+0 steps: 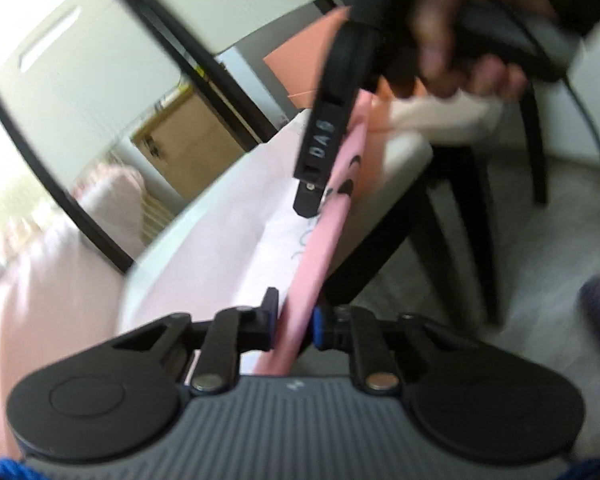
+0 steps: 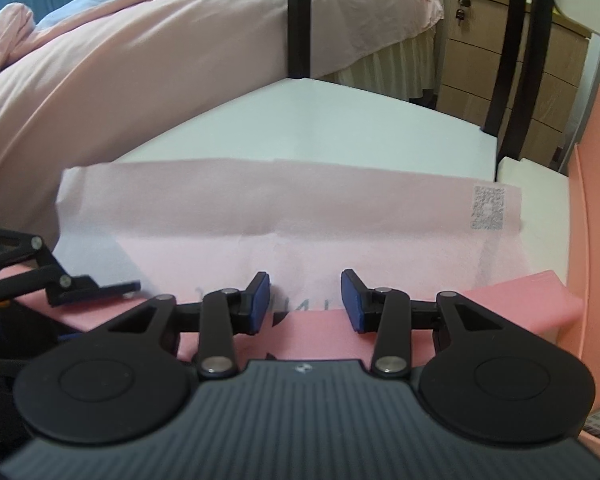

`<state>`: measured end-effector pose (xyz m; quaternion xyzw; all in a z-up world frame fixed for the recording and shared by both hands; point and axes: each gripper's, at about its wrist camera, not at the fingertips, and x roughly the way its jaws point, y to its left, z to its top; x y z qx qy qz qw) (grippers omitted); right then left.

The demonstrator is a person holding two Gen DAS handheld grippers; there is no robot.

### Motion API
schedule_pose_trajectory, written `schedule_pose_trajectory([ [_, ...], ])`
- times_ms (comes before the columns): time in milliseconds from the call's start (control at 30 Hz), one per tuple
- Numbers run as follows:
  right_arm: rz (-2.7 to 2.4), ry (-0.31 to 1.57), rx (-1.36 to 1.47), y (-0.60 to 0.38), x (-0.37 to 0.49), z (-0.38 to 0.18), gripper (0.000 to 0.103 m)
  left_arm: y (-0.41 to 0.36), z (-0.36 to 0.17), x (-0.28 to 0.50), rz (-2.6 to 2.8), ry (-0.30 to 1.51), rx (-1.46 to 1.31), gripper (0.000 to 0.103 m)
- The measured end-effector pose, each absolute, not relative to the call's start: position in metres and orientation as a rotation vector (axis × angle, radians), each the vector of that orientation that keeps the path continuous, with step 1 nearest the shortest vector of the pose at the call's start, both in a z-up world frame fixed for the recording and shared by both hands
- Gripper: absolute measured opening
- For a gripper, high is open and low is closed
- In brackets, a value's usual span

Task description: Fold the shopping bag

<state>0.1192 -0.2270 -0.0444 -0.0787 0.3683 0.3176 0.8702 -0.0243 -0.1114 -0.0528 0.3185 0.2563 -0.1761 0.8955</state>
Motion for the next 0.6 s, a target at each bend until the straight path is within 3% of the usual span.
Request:
schedule_pose_trajectory([
  [233,0.68,0.512,-0.034,-0.247,0.109,-0.002,0.043,-0.046,-0.017,0.03,-0.485,0.795,0.064,0.011],
  [433,0.779,0.495,-0.077,-0.234,0.108,-0.013,0.044,0.003,-0.033,0.062,-0.57,0.958,-0.331,0.011],
  [600,0.83,0.503,-0.154,-0.208,0.118,-0.026,0.043,0.011,-0.045,0.076,-0.593,0.993,-0.42,0.011],
])
